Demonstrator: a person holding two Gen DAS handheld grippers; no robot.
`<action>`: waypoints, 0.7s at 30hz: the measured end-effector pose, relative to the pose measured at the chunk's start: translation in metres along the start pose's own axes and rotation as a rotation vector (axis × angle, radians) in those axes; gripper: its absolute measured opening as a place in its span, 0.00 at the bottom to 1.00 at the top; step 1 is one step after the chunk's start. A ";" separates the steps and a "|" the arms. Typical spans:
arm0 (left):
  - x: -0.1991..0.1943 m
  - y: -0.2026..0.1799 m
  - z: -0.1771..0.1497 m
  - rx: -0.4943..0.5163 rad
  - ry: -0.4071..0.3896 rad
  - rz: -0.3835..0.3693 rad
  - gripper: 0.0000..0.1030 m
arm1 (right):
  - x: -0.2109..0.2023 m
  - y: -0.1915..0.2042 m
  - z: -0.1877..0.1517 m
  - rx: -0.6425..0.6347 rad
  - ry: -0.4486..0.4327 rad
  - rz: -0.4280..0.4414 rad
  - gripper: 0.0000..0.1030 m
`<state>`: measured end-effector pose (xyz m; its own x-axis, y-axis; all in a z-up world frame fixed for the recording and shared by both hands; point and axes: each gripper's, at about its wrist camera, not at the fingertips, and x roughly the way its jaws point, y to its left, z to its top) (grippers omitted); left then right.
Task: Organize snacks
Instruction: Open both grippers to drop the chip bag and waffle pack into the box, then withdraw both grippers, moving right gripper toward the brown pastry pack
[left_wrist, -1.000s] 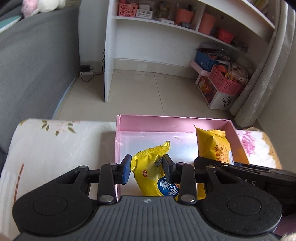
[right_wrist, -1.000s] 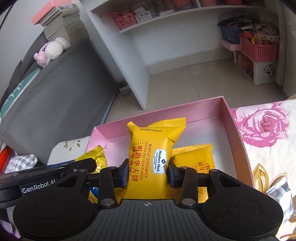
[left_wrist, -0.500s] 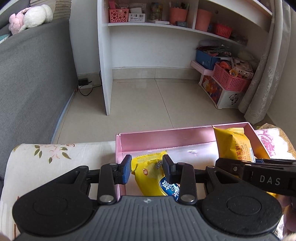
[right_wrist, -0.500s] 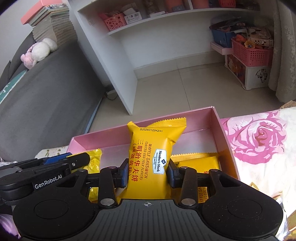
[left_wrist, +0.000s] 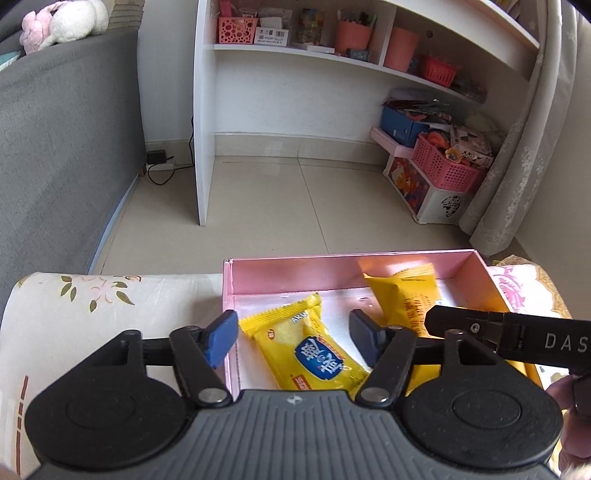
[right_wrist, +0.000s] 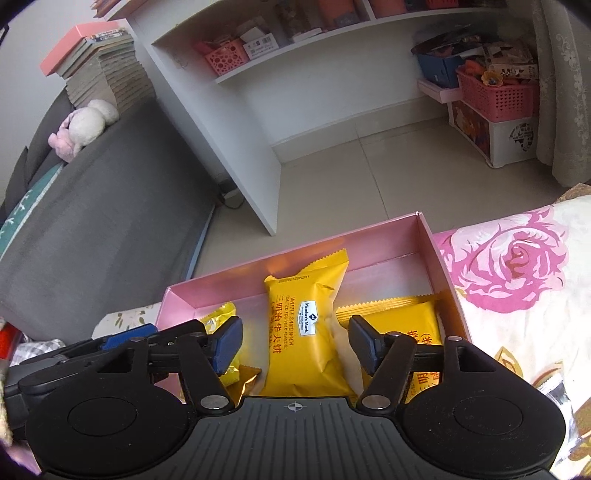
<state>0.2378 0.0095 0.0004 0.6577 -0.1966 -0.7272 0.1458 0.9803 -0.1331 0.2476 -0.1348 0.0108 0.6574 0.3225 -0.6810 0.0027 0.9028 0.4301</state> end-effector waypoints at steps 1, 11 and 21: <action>-0.004 -0.001 -0.001 0.002 -0.006 0.008 0.71 | -0.004 0.001 0.000 -0.004 -0.006 -0.006 0.69; -0.043 -0.008 -0.011 0.014 -0.011 -0.017 0.85 | -0.057 0.005 -0.008 -0.024 -0.020 -0.011 0.80; -0.087 -0.008 -0.038 0.027 -0.011 -0.014 0.98 | -0.111 0.015 -0.039 -0.078 -0.017 -0.021 0.87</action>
<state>0.1511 0.0195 0.0392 0.6634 -0.2108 -0.7180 0.1747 0.9766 -0.1253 0.1454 -0.1462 0.0692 0.6709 0.2990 -0.6787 -0.0414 0.9288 0.3682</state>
